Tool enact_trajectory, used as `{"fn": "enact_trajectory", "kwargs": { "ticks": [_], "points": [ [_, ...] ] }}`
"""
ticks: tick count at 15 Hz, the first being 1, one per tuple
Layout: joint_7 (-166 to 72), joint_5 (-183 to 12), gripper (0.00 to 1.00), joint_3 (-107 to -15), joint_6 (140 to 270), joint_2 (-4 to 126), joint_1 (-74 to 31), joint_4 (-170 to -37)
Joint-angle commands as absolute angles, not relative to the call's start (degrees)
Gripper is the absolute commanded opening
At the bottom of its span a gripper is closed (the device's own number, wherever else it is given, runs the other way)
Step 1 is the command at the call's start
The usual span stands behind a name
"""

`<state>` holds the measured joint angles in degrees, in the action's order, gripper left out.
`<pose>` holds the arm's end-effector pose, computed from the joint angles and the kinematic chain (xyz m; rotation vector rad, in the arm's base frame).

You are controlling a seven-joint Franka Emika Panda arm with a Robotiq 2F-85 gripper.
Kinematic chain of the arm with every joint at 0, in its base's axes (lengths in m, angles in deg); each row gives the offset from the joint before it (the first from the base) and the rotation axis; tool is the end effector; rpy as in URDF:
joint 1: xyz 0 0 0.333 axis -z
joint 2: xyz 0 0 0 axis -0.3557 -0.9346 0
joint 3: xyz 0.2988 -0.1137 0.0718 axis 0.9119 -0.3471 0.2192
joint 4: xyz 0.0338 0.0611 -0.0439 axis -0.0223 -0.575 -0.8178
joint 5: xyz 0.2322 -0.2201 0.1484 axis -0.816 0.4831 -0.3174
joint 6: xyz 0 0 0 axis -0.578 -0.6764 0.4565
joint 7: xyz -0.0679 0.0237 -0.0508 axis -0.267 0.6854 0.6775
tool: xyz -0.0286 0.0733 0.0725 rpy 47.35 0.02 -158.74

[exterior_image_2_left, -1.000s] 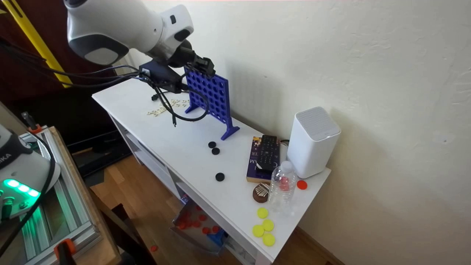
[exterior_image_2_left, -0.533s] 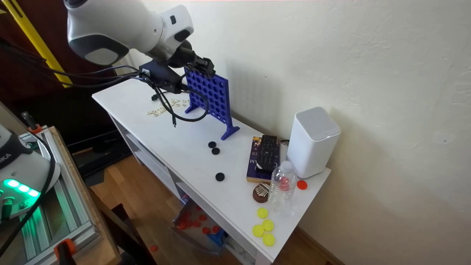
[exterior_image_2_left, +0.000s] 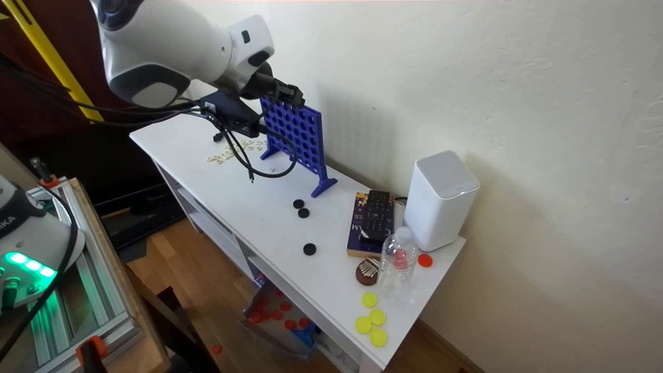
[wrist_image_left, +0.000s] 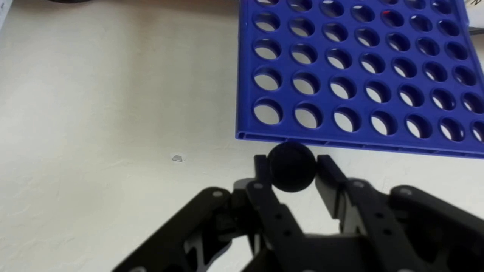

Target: Put one black chip on top of the blue gameboard.

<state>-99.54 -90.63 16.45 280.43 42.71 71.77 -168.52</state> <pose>0.4029 -0.1503 0.2996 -2.7939 -0.2523 -1.3115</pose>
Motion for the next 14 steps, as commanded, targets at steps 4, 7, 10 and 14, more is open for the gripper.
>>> {"fn": "enact_trajectory", "kwargs": {
  "ticks": [4,7,10,14],
  "points": [
    [-78.8,-69.4,0.12,-0.3,282.6,47.9,60.9,-164.4],
    [-71.4,-62.6,0.12,-6.3,282.9,49.9,55.9,-162.7],
    [-65.4,-57.9,0.12,-11.1,282.9,52.2,51.3,-161.6],
    [-68.7,-61.7,0.12,-6.6,280.1,52.5,54.4,-162.3]
  ]
}}
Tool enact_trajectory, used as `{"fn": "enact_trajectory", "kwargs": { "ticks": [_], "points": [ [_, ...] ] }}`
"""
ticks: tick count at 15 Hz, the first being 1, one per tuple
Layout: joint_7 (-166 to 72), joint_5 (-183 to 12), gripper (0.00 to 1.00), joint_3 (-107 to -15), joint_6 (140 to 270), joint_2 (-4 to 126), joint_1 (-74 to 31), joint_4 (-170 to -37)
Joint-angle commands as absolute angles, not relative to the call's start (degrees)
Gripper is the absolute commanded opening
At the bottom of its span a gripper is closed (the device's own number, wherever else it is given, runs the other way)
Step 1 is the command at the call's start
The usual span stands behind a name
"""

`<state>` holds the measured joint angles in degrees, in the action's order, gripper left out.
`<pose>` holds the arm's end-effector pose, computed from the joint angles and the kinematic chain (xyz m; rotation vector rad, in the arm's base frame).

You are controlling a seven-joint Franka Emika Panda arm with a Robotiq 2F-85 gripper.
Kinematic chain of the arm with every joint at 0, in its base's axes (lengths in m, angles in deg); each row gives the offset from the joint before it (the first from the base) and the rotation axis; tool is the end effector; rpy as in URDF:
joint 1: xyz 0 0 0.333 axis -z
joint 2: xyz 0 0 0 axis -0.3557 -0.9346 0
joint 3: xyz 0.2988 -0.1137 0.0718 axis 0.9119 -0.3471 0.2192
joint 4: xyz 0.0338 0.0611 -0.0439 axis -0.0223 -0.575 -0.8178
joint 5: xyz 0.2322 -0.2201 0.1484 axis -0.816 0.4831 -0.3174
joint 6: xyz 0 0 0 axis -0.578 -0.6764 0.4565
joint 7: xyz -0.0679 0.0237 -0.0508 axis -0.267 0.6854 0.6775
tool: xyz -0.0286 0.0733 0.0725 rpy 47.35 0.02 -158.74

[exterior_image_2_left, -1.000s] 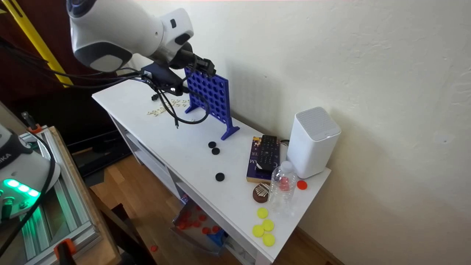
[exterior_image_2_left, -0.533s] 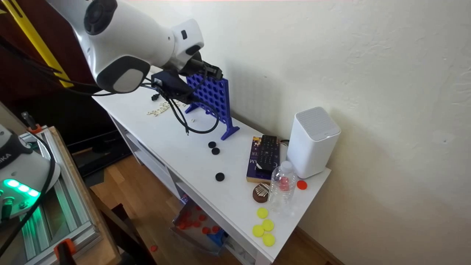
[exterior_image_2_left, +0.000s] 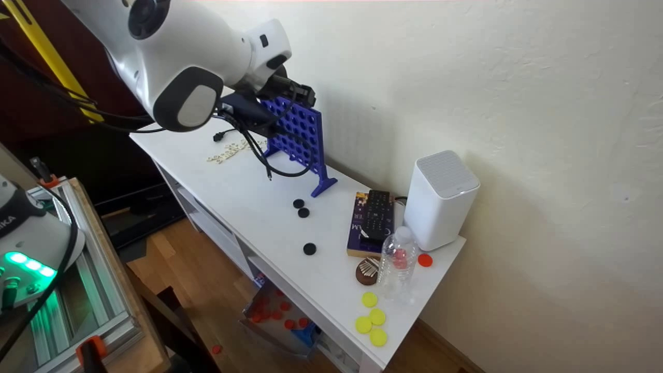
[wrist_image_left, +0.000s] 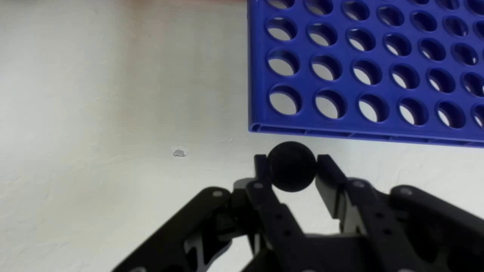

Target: Put one black chip on top of the blue gameboard.

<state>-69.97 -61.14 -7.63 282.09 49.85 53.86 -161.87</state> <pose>0.4314 -0.1485 0.2965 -2.7585 -0.2601 -1.3354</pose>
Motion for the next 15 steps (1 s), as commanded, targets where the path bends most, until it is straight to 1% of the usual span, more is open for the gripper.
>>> {"fn": "enact_trajectory", "kwargs": {
  "ticks": [1,8,15],
  "points": [
    [-68.7,-61.8,0.12,-6.5,279.8,52.9,54.5,-162.4],
    [-68.1,-62.3,0.12,-5.9,274.1,56.0,54.8,-162.4],
    [-67.9,-62.8,0.12,-6.1,273.7,56.6,54.1,-161.6]
  ]
}}
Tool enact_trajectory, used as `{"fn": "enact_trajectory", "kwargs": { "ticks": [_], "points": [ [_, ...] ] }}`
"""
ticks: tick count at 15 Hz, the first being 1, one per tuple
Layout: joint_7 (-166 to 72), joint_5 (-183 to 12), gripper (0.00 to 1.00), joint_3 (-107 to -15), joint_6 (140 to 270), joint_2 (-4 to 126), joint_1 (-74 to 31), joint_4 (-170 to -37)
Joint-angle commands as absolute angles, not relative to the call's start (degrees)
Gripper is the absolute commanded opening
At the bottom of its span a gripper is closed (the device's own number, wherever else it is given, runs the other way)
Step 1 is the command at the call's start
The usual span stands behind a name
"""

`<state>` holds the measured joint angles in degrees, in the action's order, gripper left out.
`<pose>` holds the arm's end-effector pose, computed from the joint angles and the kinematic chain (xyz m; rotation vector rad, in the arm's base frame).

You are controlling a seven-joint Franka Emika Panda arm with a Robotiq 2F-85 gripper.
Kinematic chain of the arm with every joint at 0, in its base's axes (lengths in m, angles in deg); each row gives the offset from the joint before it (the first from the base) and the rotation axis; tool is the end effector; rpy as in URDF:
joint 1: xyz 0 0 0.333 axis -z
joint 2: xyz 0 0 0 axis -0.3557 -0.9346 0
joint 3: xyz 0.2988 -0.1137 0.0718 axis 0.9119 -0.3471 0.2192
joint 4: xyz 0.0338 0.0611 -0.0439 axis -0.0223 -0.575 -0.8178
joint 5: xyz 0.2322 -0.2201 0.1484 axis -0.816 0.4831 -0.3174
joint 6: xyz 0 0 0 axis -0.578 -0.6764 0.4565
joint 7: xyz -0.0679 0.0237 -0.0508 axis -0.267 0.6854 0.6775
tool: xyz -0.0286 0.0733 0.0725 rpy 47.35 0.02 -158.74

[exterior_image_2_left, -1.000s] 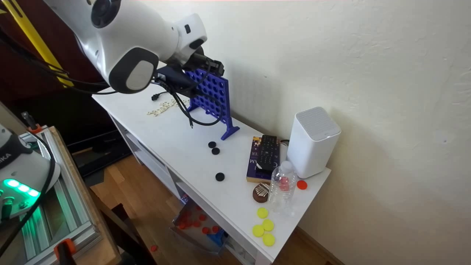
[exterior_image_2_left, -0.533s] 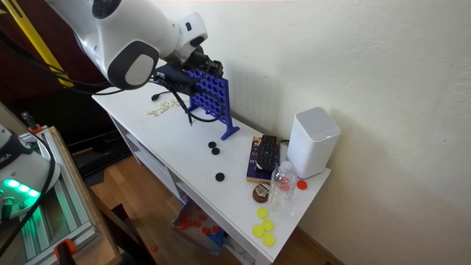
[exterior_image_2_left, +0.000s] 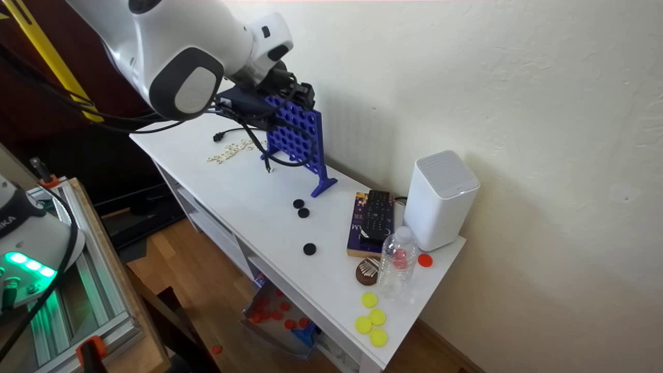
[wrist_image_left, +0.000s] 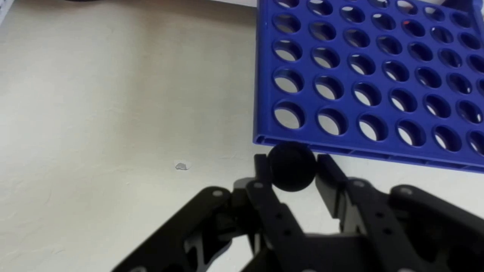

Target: Put one black chip on top of the blue gameboard.

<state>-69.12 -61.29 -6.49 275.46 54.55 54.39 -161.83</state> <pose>0.4331 -0.1446 0.3049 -2.8491 -0.3283 -1.2218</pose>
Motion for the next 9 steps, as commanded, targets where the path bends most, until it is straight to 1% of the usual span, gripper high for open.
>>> {"fn": "enact_trajectory", "kwargs": {
  "ticks": [1,9],
  "points": [
    [-68.0,-63.0,0.12,-6.2,273.7,56.6,53.8,-161.4],
    [-68.3,-64.7,0.12,-6.6,271.8,55.6,51.7,-159.3]
  ]
}}
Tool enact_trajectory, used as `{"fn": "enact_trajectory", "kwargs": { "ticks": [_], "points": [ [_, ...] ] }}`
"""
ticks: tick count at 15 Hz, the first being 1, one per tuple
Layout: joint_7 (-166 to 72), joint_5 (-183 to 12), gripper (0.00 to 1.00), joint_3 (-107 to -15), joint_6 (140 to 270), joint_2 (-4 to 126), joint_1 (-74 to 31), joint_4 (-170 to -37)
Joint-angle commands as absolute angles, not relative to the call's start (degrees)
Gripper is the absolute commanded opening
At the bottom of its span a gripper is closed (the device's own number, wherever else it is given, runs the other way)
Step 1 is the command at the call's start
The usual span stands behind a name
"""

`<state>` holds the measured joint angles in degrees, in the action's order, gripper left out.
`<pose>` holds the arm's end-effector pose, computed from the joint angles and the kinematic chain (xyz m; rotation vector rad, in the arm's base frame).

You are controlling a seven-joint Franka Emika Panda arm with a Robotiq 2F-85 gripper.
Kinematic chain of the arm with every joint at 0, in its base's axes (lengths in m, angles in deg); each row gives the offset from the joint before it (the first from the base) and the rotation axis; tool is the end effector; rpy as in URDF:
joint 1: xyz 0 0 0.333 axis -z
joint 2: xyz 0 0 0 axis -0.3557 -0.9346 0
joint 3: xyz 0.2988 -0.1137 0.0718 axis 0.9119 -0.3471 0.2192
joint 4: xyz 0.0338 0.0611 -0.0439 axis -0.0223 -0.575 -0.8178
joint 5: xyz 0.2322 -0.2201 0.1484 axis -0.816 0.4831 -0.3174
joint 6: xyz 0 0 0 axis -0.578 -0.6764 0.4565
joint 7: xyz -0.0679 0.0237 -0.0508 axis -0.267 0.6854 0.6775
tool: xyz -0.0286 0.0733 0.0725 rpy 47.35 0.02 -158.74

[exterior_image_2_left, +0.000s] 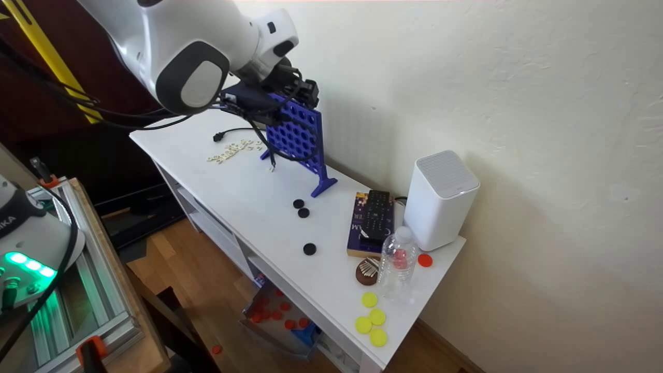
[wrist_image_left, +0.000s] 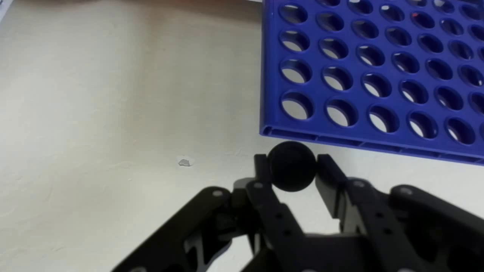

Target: Put one black chip on top of the blue gameboard.

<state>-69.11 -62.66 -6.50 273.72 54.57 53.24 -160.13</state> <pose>0.4435 -0.1450 0.3087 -2.8596 -0.3220 -1.2118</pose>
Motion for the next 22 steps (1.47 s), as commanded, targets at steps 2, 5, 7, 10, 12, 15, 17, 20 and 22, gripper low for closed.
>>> {"fn": "enact_trajectory", "kwargs": {
  "ticks": [2,5,7,10,12,15,17,20,22],
  "points": [
    [-68.5,-65.5,0.12,-7.0,271.1,55.5,50.6,-159.0],
    [-68.6,-66.7,0.12,-7.7,270.3,55.5,49.2,-158.6],
    [-68.7,-67.7,0.12,-8.0,270.4,55.7,48.3,-158.4],
    [-68.9,-69.2,0.12,-8.7,270.4,56.0,47.0,-158.3],
    [-69.0,-70.1,0.12,-9.3,270.4,56.1,46.0,-158.0],
    [-69.1,-71.6,0.12,-10.3,270.2,56.3,44.6,-157.7],
    [-69.2,-72.3,0.12,-11.0,270.1,56.3,43.7,-157.5],
    [-69.2,-73.2,0.12,-12.0,269.8,56.3,42.3,-157.1],
    [-69.3,-73.6,0.12,-12.6,269.6,56.2,41.6,-156.9]
  ]
}}
